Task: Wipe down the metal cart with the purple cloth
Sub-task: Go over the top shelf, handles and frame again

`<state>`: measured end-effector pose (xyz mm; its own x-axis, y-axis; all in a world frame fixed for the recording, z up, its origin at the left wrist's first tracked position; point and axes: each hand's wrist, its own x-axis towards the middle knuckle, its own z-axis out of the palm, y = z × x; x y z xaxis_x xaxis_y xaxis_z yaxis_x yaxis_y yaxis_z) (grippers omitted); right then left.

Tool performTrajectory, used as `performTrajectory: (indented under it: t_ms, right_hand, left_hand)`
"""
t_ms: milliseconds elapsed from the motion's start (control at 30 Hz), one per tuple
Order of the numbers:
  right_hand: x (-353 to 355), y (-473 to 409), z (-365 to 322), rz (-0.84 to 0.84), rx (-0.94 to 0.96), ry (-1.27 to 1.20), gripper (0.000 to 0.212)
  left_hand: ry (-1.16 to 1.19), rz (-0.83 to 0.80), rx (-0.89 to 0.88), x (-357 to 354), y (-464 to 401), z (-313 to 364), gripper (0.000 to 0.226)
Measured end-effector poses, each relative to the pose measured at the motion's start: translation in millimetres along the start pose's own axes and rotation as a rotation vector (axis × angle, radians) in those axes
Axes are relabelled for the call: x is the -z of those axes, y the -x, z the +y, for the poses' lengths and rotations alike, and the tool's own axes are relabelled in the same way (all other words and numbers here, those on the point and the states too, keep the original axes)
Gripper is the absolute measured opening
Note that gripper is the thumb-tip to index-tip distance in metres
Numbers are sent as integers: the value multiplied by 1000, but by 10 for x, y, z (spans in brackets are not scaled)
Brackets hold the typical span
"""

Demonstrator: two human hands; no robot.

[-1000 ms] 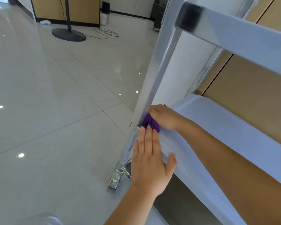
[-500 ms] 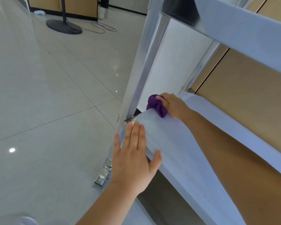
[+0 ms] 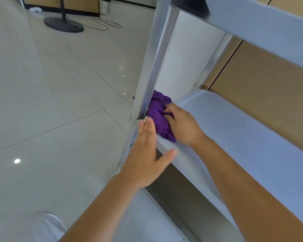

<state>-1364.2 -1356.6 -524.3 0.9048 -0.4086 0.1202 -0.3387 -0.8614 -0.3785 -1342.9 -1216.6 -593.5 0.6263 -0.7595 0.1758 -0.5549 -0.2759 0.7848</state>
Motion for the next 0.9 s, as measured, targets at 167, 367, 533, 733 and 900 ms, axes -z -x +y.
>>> performTrajectory:
  t_ms: [167, 367, 533, 733, 900]
  right_hand:
    - [-97, 394, -280, 70, -24, -71, 14]
    - [-371, 643, -561, 241, -15, -17, 14]
    - [-298, 774, -663, 250, -37, -192, 31]
    - [-116, 653, -704, 387, -184, -380, 28]
    - [257, 433, -1009, 417, -204, -892, 29]
  left_hand:
    - [577, -49, 31, 242, 58, -75, 77]
    - [941, 245, 338, 280, 73, 9, 29]
    - [1223, 235, 606, 526, 114, -15, 18]
    - [986, 445, 256, 1007, 49, 304, 8]
    - [956, 585, 97, 1177, -86, 732, 8]
